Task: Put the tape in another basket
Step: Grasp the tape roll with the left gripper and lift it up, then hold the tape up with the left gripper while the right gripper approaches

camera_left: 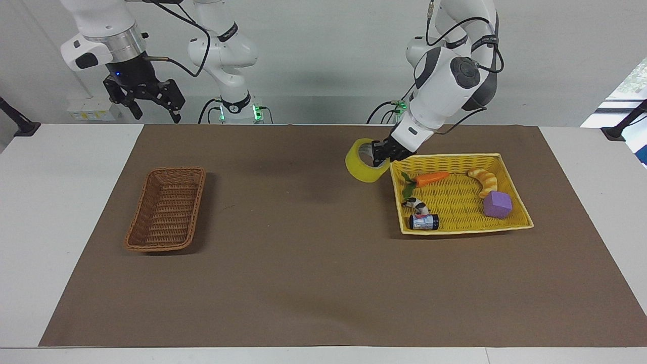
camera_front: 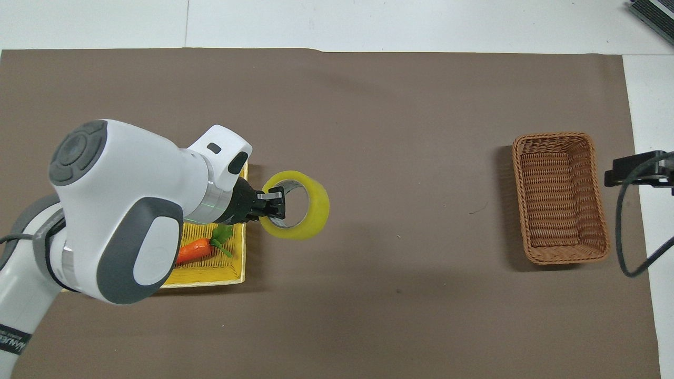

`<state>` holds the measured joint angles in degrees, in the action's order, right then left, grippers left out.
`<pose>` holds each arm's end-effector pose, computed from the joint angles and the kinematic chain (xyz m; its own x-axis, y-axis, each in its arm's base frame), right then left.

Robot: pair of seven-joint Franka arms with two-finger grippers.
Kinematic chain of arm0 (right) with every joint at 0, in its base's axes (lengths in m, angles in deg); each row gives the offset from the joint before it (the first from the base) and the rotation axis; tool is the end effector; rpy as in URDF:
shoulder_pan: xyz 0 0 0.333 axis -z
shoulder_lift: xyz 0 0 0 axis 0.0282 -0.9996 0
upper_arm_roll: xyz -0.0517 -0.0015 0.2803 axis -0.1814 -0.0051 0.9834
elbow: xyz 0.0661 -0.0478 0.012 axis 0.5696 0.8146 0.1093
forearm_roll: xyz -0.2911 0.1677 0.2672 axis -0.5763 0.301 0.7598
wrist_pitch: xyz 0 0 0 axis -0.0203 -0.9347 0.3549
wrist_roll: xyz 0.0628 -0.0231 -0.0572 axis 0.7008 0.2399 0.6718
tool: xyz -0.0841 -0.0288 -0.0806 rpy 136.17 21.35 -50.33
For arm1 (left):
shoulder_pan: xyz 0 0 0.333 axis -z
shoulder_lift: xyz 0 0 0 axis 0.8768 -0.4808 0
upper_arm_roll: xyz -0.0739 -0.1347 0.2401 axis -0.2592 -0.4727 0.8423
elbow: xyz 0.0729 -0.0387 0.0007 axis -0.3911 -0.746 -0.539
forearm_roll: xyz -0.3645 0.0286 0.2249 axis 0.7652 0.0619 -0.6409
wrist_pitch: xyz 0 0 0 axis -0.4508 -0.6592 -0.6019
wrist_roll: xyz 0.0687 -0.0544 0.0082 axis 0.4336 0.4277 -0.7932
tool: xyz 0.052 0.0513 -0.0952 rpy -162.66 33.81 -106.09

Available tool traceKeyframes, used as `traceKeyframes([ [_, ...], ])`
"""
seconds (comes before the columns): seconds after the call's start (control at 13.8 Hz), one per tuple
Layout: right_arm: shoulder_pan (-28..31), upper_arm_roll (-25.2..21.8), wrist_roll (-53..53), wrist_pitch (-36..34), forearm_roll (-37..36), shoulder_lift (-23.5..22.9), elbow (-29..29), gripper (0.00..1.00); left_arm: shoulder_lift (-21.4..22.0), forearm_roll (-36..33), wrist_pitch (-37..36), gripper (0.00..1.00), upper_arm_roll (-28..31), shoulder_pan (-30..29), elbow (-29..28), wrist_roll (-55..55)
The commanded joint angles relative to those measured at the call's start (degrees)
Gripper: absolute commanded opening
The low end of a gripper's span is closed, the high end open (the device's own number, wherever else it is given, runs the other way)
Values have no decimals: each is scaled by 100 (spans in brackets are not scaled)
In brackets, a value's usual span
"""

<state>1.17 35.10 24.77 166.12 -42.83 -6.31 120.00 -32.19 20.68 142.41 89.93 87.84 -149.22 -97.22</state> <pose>0.5648 -0.0156 0.6325 0.9878 -0.1504 0.0403 -0.1503 -0.9886 -0.0063 0.5284 -0.2946 0.4542 0.9854 0.0821 -0.1489 0.1376 -0.8995 0.4147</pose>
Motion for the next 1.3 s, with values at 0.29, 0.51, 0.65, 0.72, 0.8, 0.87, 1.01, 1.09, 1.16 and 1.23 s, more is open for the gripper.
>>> traceKeyframes([
  [0.29,-139,202,512,180,795,112,177,100,993,1840,-639,0,136,-460,-535,1592],
  [0.51,-631,202,487,409,1226,95,379,100,1117,1992,-710,0,128,-610,-685,1786],
  [0.65,-667,202,112,577,1841,86,502,100,1214,2062,-692,0,136,-645,-712,1786],
  [0.72,-667,202,-108,577,2131,86,546,100,1214,2062,-709,0,136,-645,-712,1786],
  [0.8,-676,202,-276,638,2491,77,633,100,1223,2062,-701,0,128,-637,-729,1786],
  [0.87,-868,202,-460,761,2677,60,712,100,1249,2062,-666,0,119,-602,-773,1786],
  [1.01,-1246,202,-1039,1146,2810,-28,801,100,1284,2062,-683,0,119,-584,-808,1777],
  [1.09,-1395,202,-1407,1375,3115,-115,801,100,1328,2062,-657,0,119,-584,-852,1777],
  [1.16,-1501,202,-1542,1577,3362,-229,801,100,1328,2062,-648,0,110,-584,-853,1777],
  [1.23,-1720,202,-1613,1762,3521,-344,801,100,1328,2062,-613,0,92,-584,-853,1742],
])
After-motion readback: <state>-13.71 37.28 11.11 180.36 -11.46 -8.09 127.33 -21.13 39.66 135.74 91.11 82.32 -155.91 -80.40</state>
